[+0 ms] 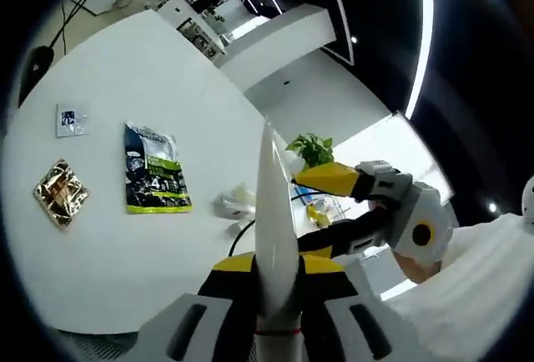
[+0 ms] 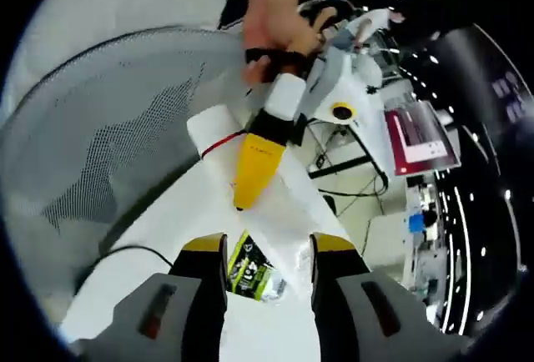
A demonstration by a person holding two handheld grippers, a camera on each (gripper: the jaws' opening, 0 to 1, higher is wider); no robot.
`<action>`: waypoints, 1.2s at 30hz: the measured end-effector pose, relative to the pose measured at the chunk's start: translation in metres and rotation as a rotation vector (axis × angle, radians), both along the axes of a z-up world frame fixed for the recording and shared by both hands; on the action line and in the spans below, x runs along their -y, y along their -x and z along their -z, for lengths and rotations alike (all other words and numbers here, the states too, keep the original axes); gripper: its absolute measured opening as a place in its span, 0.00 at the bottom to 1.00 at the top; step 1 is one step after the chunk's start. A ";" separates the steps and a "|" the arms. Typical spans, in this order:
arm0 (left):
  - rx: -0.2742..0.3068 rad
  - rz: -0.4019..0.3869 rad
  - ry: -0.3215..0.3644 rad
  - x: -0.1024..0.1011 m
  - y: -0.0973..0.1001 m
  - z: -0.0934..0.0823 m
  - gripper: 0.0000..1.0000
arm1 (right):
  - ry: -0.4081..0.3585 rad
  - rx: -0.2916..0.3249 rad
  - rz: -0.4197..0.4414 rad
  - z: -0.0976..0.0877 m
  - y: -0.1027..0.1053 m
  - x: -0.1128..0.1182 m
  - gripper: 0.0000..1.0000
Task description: Arrange the skincare products in the storage area until every visible bottle or jar stands upright without overlapping.
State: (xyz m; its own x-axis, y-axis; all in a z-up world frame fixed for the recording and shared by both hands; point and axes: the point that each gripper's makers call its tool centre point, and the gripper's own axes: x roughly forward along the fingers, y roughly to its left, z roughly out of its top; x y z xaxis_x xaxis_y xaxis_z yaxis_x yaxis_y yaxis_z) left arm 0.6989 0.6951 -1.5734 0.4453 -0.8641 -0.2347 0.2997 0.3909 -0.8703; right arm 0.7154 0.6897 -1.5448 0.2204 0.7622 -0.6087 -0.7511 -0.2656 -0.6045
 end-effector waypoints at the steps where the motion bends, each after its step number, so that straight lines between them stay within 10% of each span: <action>1: 0.004 -0.006 0.001 0.000 -0.001 -0.001 0.17 | -0.030 -0.035 0.026 -0.001 0.001 0.000 0.34; 4: 0.012 -0.017 -0.006 0.000 -0.003 0.000 0.17 | -0.181 -0.265 0.218 -0.004 0.000 0.009 0.36; 13: 0.075 -0.011 -0.064 0.002 -0.001 -0.001 0.17 | -0.378 -0.545 0.507 0.001 -0.007 0.031 0.39; 20: 0.131 -0.007 -0.104 0.002 0.000 -0.002 0.17 | -0.643 -1.037 0.727 -0.003 -0.014 0.024 0.52; 27: 0.185 0.001 -0.184 0.003 0.000 0.003 0.17 | -0.764 -1.372 0.831 -0.001 -0.016 0.008 0.57; 36: 0.289 0.046 -0.330 0.009 0.006 0.010 0.17 | -0.805 -1.513 0.883 0.004 -0.019 -0.013 0.56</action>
